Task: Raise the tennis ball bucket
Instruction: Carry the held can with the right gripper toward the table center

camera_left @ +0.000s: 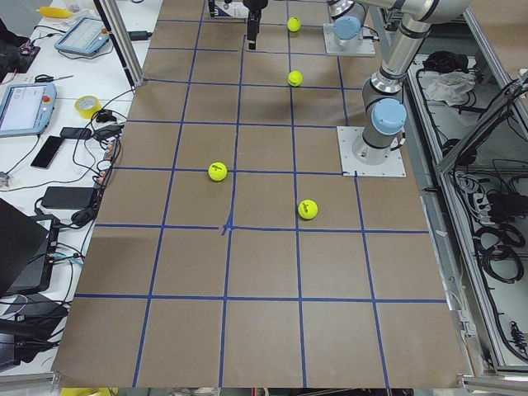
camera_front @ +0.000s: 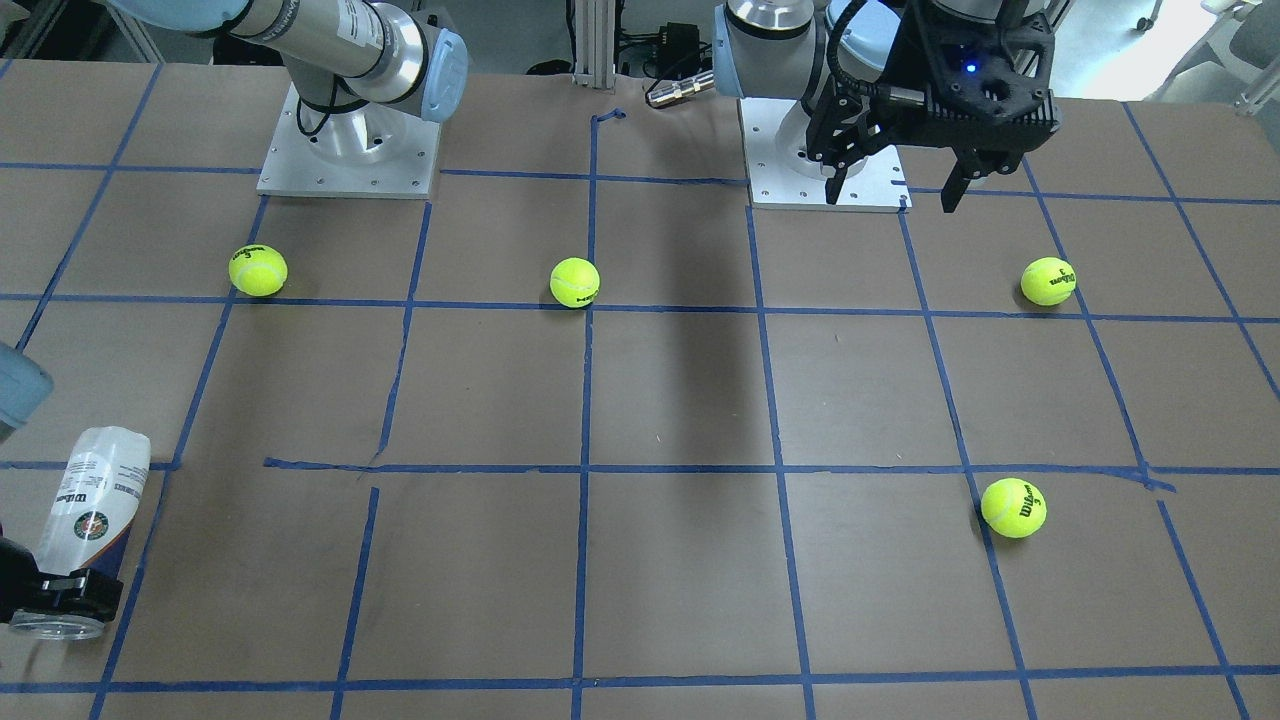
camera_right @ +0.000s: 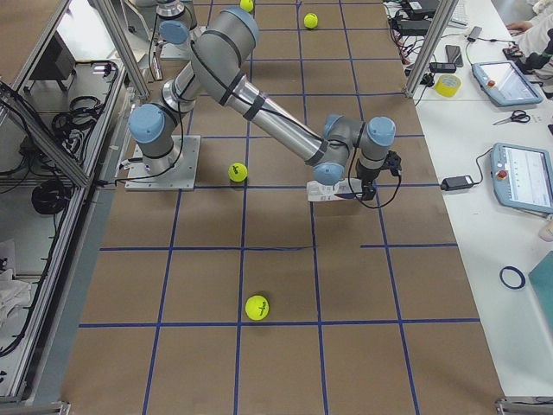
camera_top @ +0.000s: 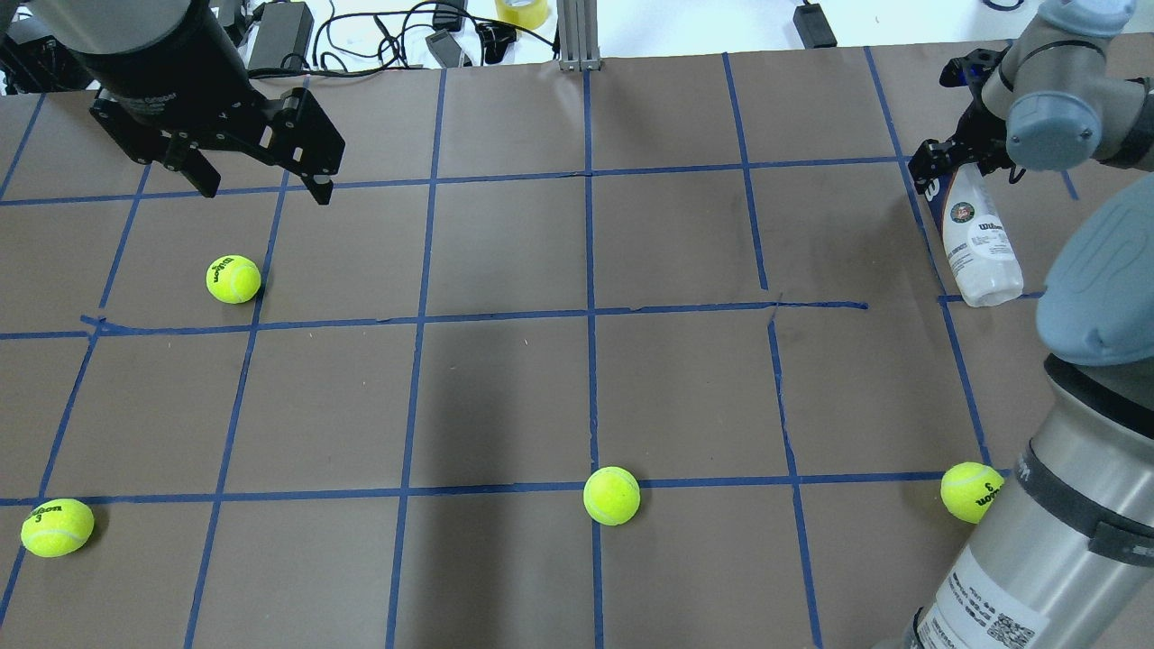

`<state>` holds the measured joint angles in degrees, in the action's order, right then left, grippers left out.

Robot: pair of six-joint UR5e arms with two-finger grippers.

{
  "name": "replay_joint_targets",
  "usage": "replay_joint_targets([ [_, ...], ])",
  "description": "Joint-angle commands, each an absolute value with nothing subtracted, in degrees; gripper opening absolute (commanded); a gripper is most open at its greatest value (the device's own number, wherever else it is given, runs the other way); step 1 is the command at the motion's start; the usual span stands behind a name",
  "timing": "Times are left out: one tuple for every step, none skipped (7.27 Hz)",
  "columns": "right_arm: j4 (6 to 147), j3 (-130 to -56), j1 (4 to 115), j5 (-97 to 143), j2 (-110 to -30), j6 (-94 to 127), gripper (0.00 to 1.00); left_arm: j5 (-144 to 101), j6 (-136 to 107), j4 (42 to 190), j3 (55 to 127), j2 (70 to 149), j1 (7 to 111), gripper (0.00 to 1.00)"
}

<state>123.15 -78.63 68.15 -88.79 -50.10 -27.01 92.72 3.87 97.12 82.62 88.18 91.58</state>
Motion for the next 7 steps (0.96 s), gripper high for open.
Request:
replay_joint_targets([
  [122.9, -78.6, 71.6, -86.0, -53.5, -26.6, 0.7, 92.7, 3.9, 97.1, 82.6, 88.2, 91.6, 1.0],
  [122.5, -78.6, 74.5, -86.0, -55.4, -26.5, 0.71, 92.7, 3.9, 97.1, 82.6, 88.2, 91.6, 1.0],
  [121.9, -79.3, 76.6, -86.1, -57.5, -25.3, 0.72, 92.7, 3.9, 97.1, 82.6, 88.2, 91.6, 1.0],
  [118.9, -79.3, 78.4, -86.0, -58.2, -21.9, 0.73, 92.7, 3.9, 97.1, 82.6, 88.2, 91.6, 1.0],
  [117.7, -79.3, 80.4, -86.0, -58.5, -20.1, 0.73, 92.7, 3.9, 97.1, 82.6, 88.2, 91.6, 1.0],
  [117.5, -79.3, 83.6, -86.0, -59.1, -16.4, 0.74, 92.7, 3.9, 97.1, 82.6, 88.2, 91.6, 1.0],
  [116.6, -79.3, 87.1, -85.9, -59.3, -11.6, 0.73, 92.7, 3.9, 97.1, 82.6, 88.2, 91.6, 1.0],
])
